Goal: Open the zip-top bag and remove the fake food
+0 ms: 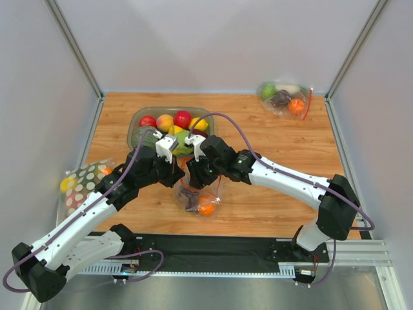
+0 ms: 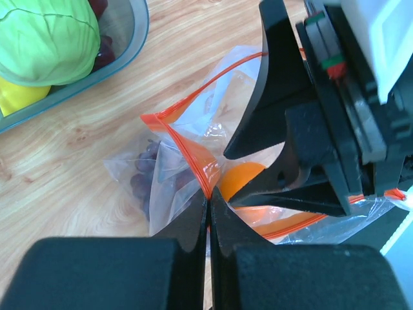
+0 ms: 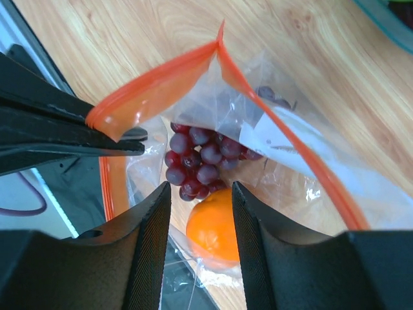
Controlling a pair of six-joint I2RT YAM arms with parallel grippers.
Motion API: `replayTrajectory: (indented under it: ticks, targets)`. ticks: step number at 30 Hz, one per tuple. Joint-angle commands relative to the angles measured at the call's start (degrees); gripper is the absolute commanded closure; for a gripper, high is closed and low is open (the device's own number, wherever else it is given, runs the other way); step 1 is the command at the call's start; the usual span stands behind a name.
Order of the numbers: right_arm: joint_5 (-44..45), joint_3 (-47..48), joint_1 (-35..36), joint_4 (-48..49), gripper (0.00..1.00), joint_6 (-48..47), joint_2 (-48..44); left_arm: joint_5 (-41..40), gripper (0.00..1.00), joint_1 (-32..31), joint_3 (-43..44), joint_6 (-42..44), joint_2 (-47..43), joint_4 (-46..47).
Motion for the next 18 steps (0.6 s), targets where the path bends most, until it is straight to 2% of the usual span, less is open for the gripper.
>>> replayTrajectory:
  ticks: [1,9,18]
  targets:
    - [5.9,-0.7,1.7,-2.9,0.56,-0.8,0.0,1.4,1.0,0.3,-0.4,0.6,-1.2,2.2]
    - [9.8,-5.8,6.2,-5.8,0.53,3.5,-0.4,3.3,1.0,0.3,-3.3,-0.2,-3.1,4.3]
    - [13.9,-6.2,9.7,-9.5,0.49,6.6,-1.4,3.1,1.0,0.3,-4.4,-0.2,-5.4,3.5]
